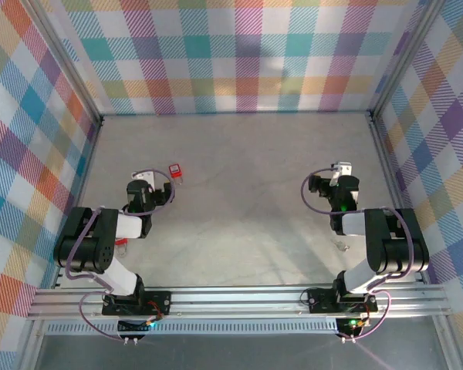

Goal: Unlock with the key

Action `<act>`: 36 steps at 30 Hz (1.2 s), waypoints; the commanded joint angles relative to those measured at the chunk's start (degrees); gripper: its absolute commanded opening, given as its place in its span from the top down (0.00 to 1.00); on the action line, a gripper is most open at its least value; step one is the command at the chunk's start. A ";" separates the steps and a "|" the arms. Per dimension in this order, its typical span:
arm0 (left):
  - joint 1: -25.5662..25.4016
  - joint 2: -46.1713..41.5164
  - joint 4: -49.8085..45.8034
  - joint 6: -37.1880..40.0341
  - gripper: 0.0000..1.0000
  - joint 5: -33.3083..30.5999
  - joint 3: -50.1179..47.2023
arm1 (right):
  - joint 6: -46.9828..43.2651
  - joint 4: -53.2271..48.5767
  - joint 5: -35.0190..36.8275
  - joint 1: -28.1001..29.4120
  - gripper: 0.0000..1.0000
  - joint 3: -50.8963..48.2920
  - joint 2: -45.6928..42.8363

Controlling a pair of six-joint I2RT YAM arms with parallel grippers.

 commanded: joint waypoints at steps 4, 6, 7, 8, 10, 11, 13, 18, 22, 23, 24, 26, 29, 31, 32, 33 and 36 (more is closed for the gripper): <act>-0.38 -0.30 2.54 -0.37 0.00 -0.56 0.51 | 0.62 0.44 0.03 0.51 0.01 -0.65 -0.73; -0.37 -0.30 2.59 -0.36 0.00 -0.59 0.55 | 0.60 0.44 0.05 0.41 0.01 -0.65 -0.69; -0.36 -0.30 2.59 -0.39 0.00 -0.54 0.55 | 0.59 0.44 0.03 0.42 0.01 -0.65 -0.71; -0.38 -0.30 2.59 -0.42 0.00 -0.59 0.54 | 0.63 0.44 0.07 0.46 0.01 -0.66 -0.74; -0.37 -0.30 2.55 -0.42 0.00 -0.53 0.53 | 0.61 0.44 0.08 0.49 0.01 -0.58 -0.74; -0.37 -0.30 2.49 -0.39 0.00 -0.56 0.53 | 0.66 0.43 0.03 0.47 0.01 -0.66 -0.75; -0.37 -0.30 2.49 -0.41 0.00 -0.59 0.53 | 0.66 0.44 0.12 0.46 0.01 -0.61 -0.69; -0.38 -0.22 2.37 -0.41 0.00 -0.60 0.66 | 0.66 0.35 0.05 0.44 0.01 -0.55 -0.76; -0.36 -0.21 2.37 -0.41 0.00 -0.53 0.63 | 0.67 0.38 0.08 0.50 0.01 -0.57 -0.69; -0.36 -0.21 2.37 -0.41 0.00 -0.53 0.70 | 0.66 0.35 0.11 0.43 0.01 -0.57 -0.69; -0.36 -0.21 2.32 -0.43 0.00 -0.53 0.73 | 0.66 0.28 0.05 0.42 0.01 -0.57 -0.73; -0.41 -0.39 2.44 -0.42 0.00 -0.49 0.58 | 0.66 0.31 0.11 0.41 0.01 -0.54 -0.76; -0.51 -2.81 -0.58 -0.33 0.00 -0.97 1.38 | 0.57 -2.62 -0.24 0.63 0.00 -0.10 -3.23; -1.34 -8.21 -9.95 -0.19 0.00 -3.48 4.34 | -0.25 -13.04 5.20 3.08 0.01 3.01 -7.87; -2.05 -11.41 -15.22 -0.30 0.00 -5.52 6.03 | 3.19 -27.49 7.67 3.25 0.01 8.27 -10.96; -2.72 -14.57 -18.85 -1.06 0.00 -6.33 7.37 | 5.62 -38.33 8.22 3.30 0.00 13.06 -12.84; -4.29 -22.16 -27.89 -5.77 0.00 -5.57 11.41 | 11.03 -57.84 4.98 3.65 0.01 21.36 -18.23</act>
